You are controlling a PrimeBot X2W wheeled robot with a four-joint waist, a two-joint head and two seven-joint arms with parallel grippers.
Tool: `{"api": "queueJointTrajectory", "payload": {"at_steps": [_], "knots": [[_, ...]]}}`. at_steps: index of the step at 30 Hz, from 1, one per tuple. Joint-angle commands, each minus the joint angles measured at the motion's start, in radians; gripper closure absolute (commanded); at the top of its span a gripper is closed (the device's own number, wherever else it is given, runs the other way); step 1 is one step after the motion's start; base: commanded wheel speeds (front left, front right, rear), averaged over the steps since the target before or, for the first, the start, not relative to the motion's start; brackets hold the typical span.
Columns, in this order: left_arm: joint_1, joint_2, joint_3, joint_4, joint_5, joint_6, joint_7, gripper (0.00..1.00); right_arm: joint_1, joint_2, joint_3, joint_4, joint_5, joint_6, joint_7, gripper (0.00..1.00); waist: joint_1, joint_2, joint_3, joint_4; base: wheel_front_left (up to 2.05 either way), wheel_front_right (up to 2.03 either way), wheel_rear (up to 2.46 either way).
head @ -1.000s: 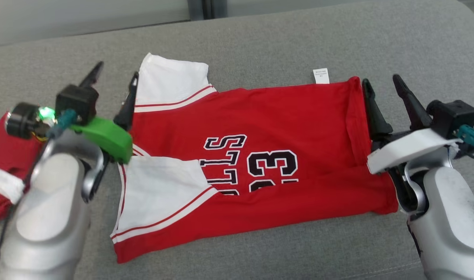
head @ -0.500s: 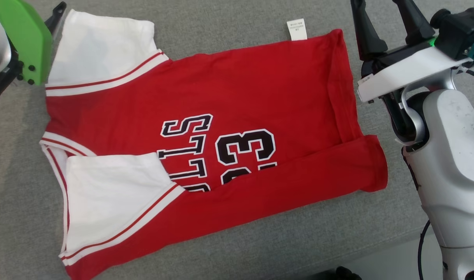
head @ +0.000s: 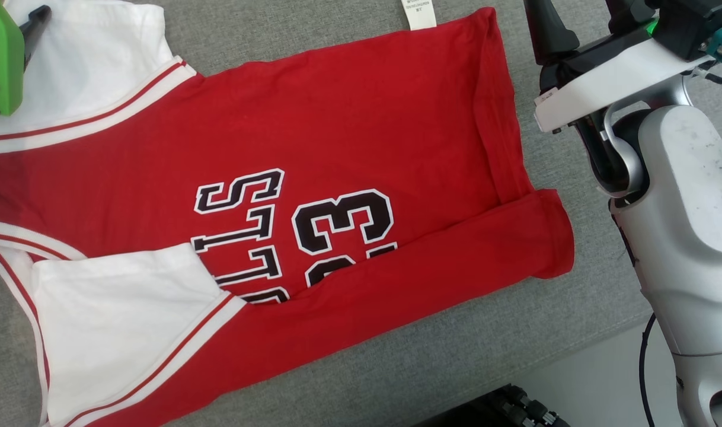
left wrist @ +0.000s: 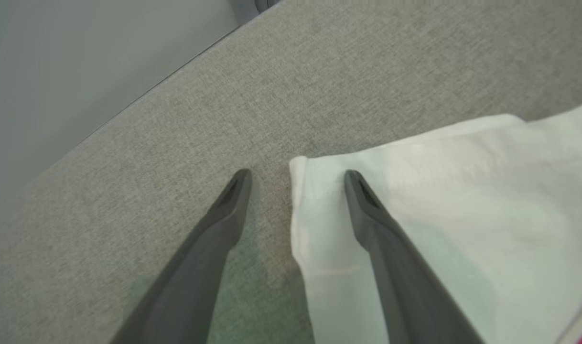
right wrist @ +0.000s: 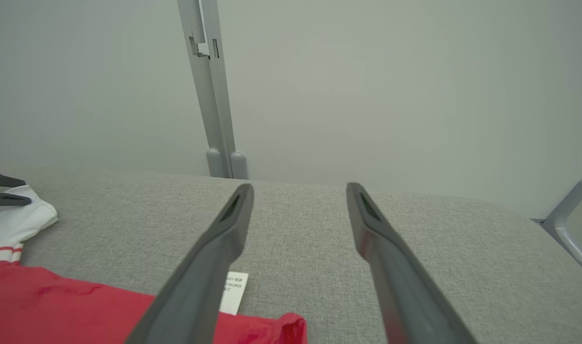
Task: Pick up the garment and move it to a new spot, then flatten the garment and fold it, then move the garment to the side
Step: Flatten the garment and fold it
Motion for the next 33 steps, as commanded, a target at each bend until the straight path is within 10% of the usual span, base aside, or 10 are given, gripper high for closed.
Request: {"api": "queueJointTrajectory", "payload": {"at_steps": [1, 3, 6, 33], "knots": [[-0.006, 0.003, -0.016, 0.017, -0.009, 0.001, -0.006, 0.0, -0.008, -0.009, 0.002, 0.003, 0.005, 0.0, -0.004, 0.0, -0.0002, 0.0, 0.002, 0.001, 0.0, 0.0, 0.0], [-0.007, -0.007, -0.038, 0.031, -0.03, 0.001, -0.001, 0.0, -0.008, -0.014, 0.002, 0.009, -0.001, 0.0, 0.001, 0.0, -0.0002, 0.0, 0.001, 0.005, 0.0, 0.0, 0.0], [-0.001, -0.019, -0.079, 0.031, -0.076, 0.0, 0.029, 1.0, -0.002, -0.025, -0.004, 0.019, -0.01, 0.0, 0.006, 0.0, -0.0002, 0.0, -0.008, 0.017, 0.0, 0.0, 0.0], [0.14, -0.168, -0.225, -0.158, -0.211, 0.0, -0.475, 1.0, -0.004, -0.308, 0.199, 0.306, 0.327, 0.0, 0.288, 0.0, -0.0002, 0.0, -0.213, 0.339, 0.0, 0.0, 0.0]]}}
